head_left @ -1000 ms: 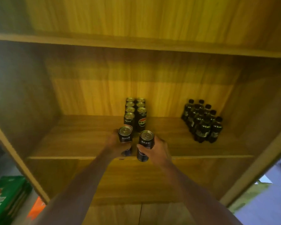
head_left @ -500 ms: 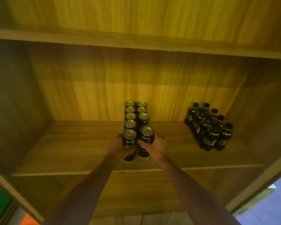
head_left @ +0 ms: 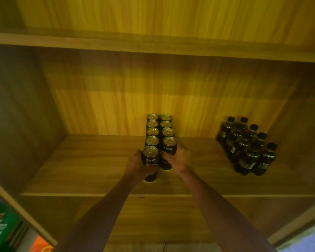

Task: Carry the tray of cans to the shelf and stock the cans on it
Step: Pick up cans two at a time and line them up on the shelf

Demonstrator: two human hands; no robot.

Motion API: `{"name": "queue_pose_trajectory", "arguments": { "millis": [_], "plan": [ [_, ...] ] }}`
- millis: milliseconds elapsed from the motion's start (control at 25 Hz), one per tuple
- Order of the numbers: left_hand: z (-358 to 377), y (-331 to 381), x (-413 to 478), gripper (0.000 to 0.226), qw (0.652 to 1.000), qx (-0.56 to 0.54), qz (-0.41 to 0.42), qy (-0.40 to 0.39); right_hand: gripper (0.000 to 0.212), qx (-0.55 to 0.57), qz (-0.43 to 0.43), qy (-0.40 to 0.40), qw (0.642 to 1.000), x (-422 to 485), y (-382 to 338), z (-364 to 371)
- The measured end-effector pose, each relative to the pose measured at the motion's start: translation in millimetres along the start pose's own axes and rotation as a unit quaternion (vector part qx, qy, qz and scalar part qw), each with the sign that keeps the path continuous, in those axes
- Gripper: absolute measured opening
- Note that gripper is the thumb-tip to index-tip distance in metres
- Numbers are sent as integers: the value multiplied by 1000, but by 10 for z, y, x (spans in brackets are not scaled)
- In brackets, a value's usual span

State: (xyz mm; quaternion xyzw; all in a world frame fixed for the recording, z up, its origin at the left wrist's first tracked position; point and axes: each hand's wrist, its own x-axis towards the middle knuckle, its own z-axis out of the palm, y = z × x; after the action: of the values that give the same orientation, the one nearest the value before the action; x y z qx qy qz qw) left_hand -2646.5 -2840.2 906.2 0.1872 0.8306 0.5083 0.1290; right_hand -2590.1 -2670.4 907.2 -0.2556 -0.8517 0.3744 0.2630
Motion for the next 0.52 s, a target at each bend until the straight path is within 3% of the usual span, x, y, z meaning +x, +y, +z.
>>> {"name": "queue_pose_trajectory", "arguments": {
  "millis": [520],
  "plan": [
    [-47, 57, -159, 63, 999, 39, -5, -8, 67, -13, -22, -77, 997, -70, -48, -187]
  ]
}}
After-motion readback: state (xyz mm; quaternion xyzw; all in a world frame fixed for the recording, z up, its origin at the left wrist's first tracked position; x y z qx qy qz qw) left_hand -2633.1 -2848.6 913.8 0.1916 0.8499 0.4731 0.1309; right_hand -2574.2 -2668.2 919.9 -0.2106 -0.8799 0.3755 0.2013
